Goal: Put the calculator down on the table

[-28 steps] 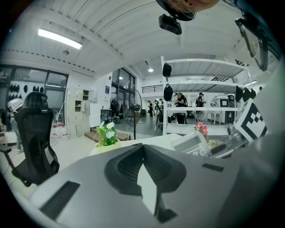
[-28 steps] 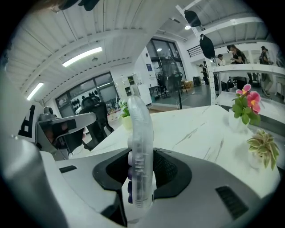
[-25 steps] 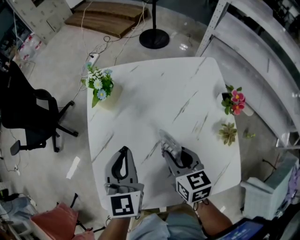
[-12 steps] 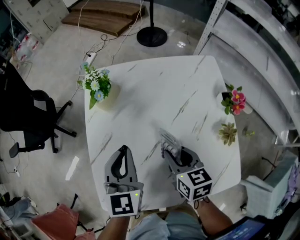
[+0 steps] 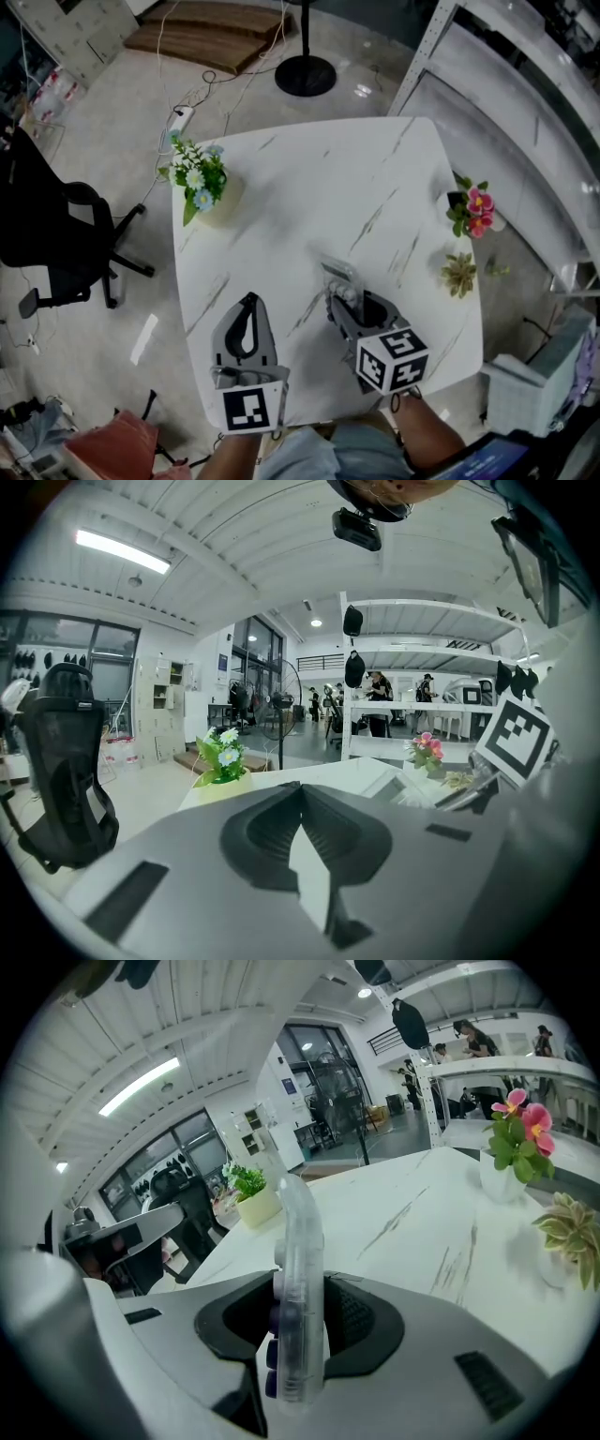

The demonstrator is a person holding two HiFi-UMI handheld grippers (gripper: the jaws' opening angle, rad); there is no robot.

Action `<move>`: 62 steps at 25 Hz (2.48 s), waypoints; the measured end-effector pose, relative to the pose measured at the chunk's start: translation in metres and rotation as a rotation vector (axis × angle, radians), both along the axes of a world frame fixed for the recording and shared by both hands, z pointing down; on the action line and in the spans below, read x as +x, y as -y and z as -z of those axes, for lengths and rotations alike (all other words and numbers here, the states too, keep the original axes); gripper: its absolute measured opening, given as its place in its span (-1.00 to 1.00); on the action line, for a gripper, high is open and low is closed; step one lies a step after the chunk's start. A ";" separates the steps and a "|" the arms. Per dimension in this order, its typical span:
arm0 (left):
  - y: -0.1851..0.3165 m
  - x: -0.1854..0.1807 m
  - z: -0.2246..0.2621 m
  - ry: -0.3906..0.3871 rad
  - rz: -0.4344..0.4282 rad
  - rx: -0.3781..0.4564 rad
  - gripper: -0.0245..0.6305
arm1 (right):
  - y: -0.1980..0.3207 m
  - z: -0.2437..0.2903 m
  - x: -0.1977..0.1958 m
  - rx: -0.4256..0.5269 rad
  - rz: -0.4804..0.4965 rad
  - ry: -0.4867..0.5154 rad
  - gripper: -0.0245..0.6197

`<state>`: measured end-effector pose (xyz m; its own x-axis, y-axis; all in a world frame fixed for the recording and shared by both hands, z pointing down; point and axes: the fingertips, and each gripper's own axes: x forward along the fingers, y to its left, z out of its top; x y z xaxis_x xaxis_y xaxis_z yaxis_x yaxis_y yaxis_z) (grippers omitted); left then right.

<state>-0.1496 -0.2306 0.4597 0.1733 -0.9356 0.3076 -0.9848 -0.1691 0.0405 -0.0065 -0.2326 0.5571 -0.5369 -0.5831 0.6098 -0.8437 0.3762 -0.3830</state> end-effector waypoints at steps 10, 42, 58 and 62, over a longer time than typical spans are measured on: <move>0.015 -0.015 -0.008 -0.004 0.019 -0.015 -0.90 | 0.018 -0.011 -0.007 -0.059 -0.026 0.017 -0.46; 0.026 -0.014 -0.017 -0.011 0.017 -0.032 -0.90 | 0.027 -0.028 0.009 -0.076 -0.049 0.010 -0.36; 0.023 -0.010 -0.020 0.009 -0.001 -0.046 -0.90 | 0.030 -0.039 0.034 -0.075 -0.100 0.095 -0.22; 0.021 -0.008 -0.021 0.015 -0.007 -0.050 -0.90 | 0.031 -0.041 0.037 -0.071 -0.107 0.100 -0.20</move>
<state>-0.1577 -0.2519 0.4802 0.1754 -0.9177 0.3564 -0.9840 -0.1746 0.0347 0.0307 -0.2633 0.5977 -0.5341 -0.5974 0.5982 -0.8339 0.2557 -0.4892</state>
